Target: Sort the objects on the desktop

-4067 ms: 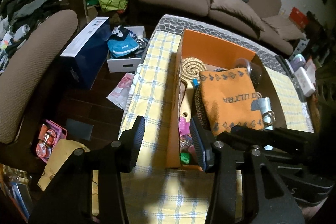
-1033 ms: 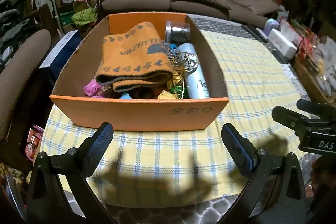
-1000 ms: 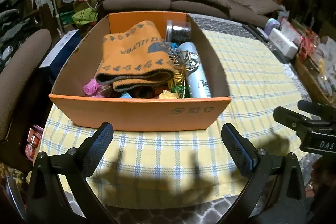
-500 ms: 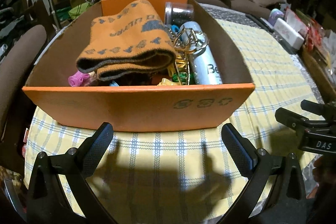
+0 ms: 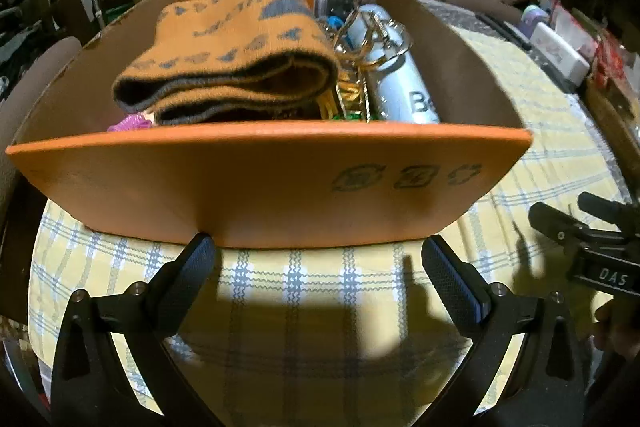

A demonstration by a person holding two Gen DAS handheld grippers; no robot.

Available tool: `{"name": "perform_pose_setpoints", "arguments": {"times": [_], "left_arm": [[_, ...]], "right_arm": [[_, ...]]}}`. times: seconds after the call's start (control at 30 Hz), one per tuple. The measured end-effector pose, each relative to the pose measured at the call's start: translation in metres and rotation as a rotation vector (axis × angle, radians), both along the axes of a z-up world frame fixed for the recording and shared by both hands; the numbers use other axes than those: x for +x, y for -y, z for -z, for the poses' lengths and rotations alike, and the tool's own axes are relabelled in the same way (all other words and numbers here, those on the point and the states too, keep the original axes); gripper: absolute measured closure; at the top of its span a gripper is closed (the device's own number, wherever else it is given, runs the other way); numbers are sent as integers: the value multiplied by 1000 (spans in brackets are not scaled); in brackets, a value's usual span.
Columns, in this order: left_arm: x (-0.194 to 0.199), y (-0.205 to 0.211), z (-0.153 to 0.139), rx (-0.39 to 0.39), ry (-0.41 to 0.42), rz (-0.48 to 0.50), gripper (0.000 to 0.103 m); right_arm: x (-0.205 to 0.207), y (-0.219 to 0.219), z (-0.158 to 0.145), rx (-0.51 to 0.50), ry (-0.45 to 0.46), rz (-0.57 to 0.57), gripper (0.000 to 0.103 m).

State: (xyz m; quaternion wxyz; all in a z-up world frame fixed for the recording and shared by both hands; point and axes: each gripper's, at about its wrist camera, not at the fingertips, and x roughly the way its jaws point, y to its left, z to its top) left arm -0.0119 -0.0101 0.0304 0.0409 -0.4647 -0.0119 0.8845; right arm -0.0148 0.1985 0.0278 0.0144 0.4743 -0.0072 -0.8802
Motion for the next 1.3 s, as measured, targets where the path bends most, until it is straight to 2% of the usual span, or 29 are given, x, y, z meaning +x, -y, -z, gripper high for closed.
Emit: {"name": "perform_pose_setpoints", "arguments": {"times": [0.37, 0.7, 1.3], "left_arm": [[-3, -2, 17, -9, 30, -17, 0], [0, -9, 21, -32, 1, -43, 0], [0, -7, 24, -28, -9, -48, 0]], "right_arm": [[0, -4, 17, -3, 2, 31, 0], [4, 1, 23, 40, -51, 30, 0], [4, 1, 23, 37, -54, 31, 0]]}}
